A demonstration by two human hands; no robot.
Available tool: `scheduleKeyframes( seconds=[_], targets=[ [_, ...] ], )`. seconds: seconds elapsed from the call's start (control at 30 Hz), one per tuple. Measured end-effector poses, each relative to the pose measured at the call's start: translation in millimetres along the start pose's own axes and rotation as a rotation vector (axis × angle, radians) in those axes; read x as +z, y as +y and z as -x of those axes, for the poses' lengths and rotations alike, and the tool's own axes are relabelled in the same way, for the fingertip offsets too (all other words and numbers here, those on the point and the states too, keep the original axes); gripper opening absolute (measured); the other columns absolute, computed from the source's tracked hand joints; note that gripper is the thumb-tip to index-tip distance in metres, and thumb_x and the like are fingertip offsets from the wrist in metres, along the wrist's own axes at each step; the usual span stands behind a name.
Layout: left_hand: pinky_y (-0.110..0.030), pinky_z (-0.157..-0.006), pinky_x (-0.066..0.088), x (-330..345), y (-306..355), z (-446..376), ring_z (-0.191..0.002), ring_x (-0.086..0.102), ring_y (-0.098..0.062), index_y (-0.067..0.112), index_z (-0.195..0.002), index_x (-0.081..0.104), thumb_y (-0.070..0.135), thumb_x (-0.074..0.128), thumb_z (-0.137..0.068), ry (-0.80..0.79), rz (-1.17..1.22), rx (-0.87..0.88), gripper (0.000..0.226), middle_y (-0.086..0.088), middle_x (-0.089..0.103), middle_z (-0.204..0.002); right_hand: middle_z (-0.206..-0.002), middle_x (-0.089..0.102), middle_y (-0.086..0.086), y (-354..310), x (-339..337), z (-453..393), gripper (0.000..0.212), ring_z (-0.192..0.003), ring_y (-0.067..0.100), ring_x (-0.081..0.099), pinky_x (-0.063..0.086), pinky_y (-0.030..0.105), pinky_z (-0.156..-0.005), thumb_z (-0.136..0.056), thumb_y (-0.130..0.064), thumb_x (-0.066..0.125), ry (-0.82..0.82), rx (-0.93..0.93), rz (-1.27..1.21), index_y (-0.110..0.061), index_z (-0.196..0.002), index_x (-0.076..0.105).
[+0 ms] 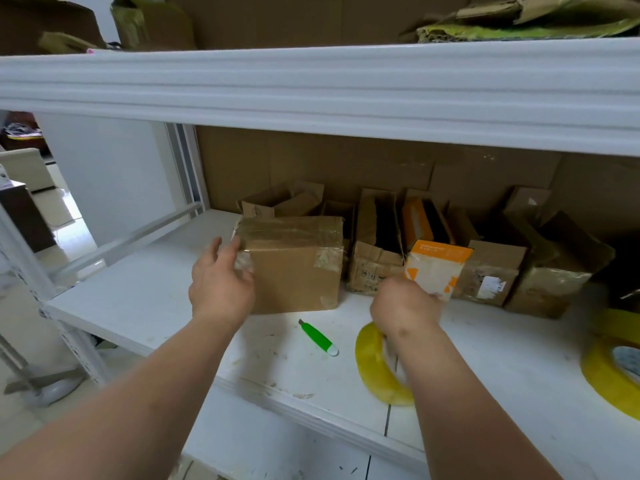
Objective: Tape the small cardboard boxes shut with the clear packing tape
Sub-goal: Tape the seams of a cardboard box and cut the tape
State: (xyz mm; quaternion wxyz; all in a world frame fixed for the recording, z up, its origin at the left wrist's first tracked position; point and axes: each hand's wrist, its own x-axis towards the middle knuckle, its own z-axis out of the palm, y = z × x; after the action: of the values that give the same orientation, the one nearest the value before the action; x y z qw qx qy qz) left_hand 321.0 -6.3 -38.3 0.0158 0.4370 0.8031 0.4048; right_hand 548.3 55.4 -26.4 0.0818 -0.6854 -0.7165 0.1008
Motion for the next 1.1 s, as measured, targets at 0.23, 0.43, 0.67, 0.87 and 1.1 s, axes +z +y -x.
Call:
scheduleKeyframes(
  seconds=[0.23, 0.43, 0.67, 0.87, 1.1],
  targets=[
    [-0.034, -0.097, 0.046, 2.4, -20.3, -11.9, -0.124, 0.052, -0.026, 0.034, -0.145, 0.043, 0.018, 0.052, -0.1, -0.045, 0.15, 0.047, 0.049, 0.003, 0.033, -0.151, -0.11, 0.067, 0.001, -11.4, 25.2, -16.2, 0.015, -0.107, 0.025, 0.058, 0.038, 0.038, -0.094, -0.091, -0.013, 0.045, -0.016, -0.034, 0.07, -0.023, -0.094, 0.057],
    [-0.037, -0.082, 0.053, 0.0, -33.2, -29.0, -0.098, 0.059, -0.02, 0.031, -0.127, 0.053, 0.033, 0.061, -0.096, 0.013, 0.081, 0.127, 0.032, 0.005, 0.044, -0.128, -0.157, 0.027, -0.003, -55.7, 33.9, -22.7, 0.06, -0.142, 0.025, 0.029, 0.024, 0.047, -0.113, -0.093, -0.04, 0.054, 0.275, -0.272, -0.374, -0.024, -0.147, 0.036],
    [-0.028, -0.076, 0.045, -5.2, -48.3, -55.2, -0.088, 0.057, -0.018, 0.026, -0.121, 0.057, 0.028, 0.068, -0.091, -0.026, 0.01, 0.315, 0.032, 0.006, 0.048, -0.113, -0.148, 0.043, 0.003, -88.3, 50.3, -34.0, 0.089, -0.13, 0.033, 0.049, 0.044, 0.051, -0.106, -0.08, -0.056, 0.07, 0.195, -0.146, -0.763, -0.041, -0.143, 0.009],
    [-0.03, -0.083, 0.05, 4.6, -58.8, -67.6, -0.092, 0.059, -0.017, 0.03, -0.131, 0.052, 0.014, 0.072, -0.088, -0.129, 0.1, 0.35, 0.05, 0.011, 0.045, -0.11, -0.156, 0.03, -0.008, -87.8, 54.4, -40.7, 0.089, -0.139, 0.024, 0.038, 0.039, 0.045, -0.11, -0.086, -0.043, 0.071, 0.207, -0.131, -0.846, -0.051, -0.15, 0.01],
    [-0.008, -0.073, 0.039, 6.3, -64.6, -80.6, -0.084, 0.054, -0.001, 0.036, -0.129, 0.061, 0.021, 0.066, -0.092, -0.082, 0.201, 0.373, 0.04, 0.013, 0.058, -0.101, -0.151, 0.041, -0.009, -89.0, 57.3, -43.7, 0.079, -0.136, 0.023, 0.044, 0.041, 0.044, -0.109, -0.096, -0.031, 0.062, 0.2, -0.09, -0.862, -0.054, -0.151, 0.01]
  ],
)
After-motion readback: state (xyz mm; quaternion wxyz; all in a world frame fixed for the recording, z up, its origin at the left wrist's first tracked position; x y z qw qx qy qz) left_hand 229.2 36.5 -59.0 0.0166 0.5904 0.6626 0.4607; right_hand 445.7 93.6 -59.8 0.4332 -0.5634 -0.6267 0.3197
